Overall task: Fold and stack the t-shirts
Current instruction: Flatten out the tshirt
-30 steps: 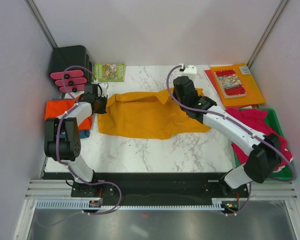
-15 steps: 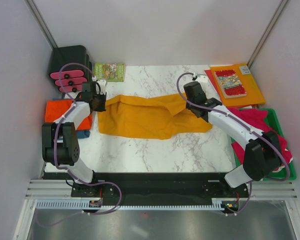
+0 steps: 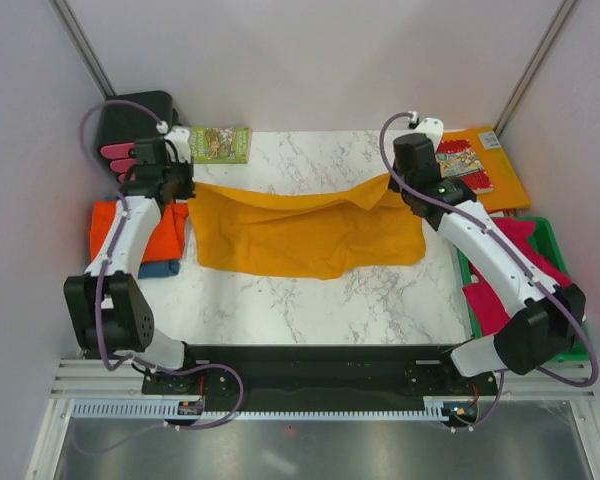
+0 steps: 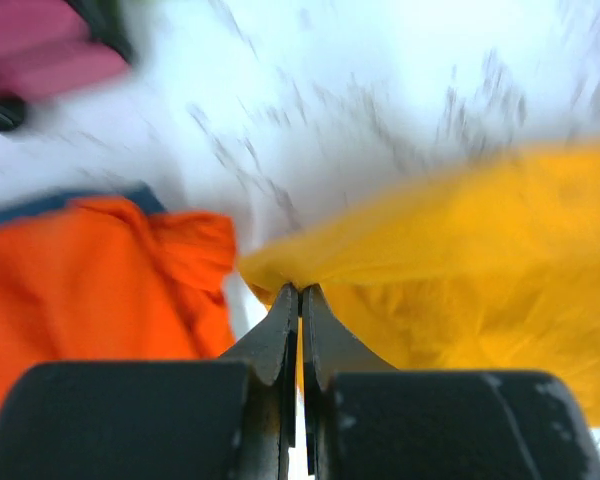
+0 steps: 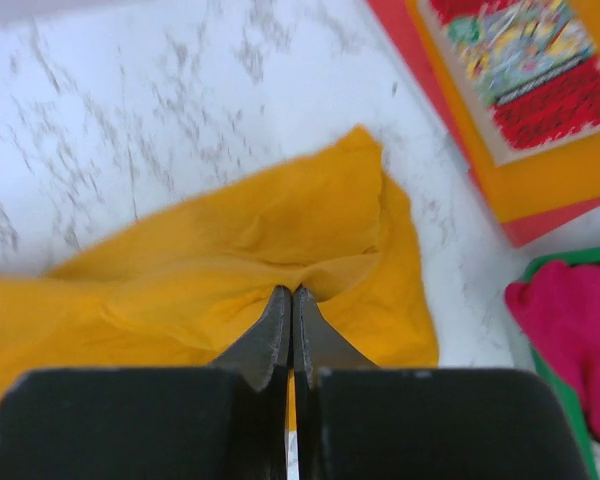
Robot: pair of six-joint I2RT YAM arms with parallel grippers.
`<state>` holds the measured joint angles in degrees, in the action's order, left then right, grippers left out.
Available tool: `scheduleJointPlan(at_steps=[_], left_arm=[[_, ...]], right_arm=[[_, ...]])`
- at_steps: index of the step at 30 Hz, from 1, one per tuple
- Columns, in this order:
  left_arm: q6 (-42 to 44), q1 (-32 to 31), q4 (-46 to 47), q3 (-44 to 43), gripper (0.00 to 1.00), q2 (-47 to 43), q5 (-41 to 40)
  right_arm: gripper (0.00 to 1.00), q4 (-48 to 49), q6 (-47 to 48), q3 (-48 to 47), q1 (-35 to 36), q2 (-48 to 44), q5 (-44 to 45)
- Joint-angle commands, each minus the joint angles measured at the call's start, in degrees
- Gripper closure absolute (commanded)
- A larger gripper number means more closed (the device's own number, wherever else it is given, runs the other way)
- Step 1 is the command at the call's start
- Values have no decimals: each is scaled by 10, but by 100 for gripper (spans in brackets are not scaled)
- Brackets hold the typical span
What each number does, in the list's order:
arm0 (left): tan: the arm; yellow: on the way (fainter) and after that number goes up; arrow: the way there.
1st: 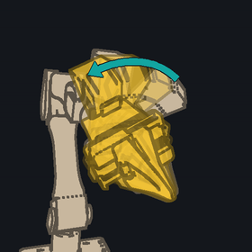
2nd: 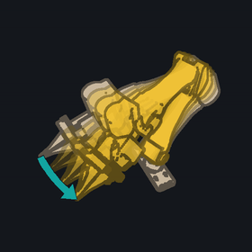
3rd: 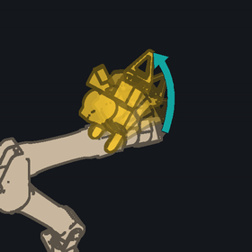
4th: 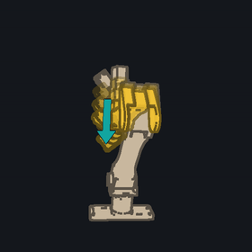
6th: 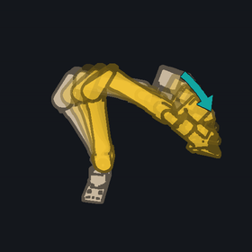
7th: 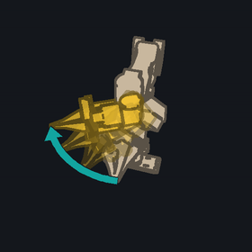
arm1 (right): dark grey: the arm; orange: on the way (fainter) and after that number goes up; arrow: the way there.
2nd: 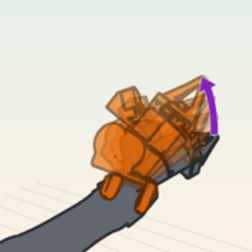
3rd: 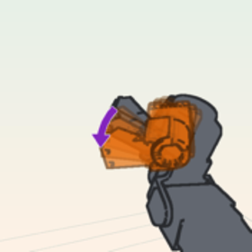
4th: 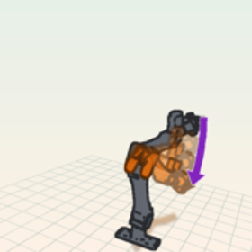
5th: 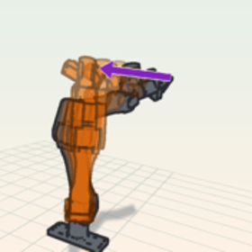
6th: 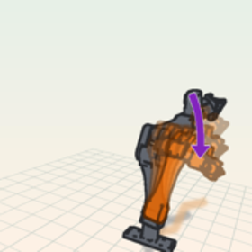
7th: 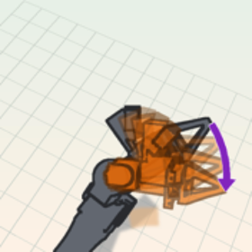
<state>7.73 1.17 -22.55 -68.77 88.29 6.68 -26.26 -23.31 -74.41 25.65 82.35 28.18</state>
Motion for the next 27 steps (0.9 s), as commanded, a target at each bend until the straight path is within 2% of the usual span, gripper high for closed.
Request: scheduleJointPlan(at_steps=[1,5,8,14,18,27], left_arm=[[-23,30,-52,-157,98,-103,41],[-21,30,-102,-240,98,-165,59],[-25,30,-139,-270,98,-218,76],[-18,30,-164,-244,98,-331,84],[-18,30,-169,-232,98,-412,75],[-34,30,-195,-310,98,-431,44]], right_arm=[[100,-38,54,-180,-24,-67,23],[100,-68,64,-241,-21,-107,26],[100,-80,80,-233,-16,-152,38],[100,-98,109,-189,-12,-258,14],[100,-112,138,-208,-5,-316,14],[100,-158,137,-359,19,-301,38]])
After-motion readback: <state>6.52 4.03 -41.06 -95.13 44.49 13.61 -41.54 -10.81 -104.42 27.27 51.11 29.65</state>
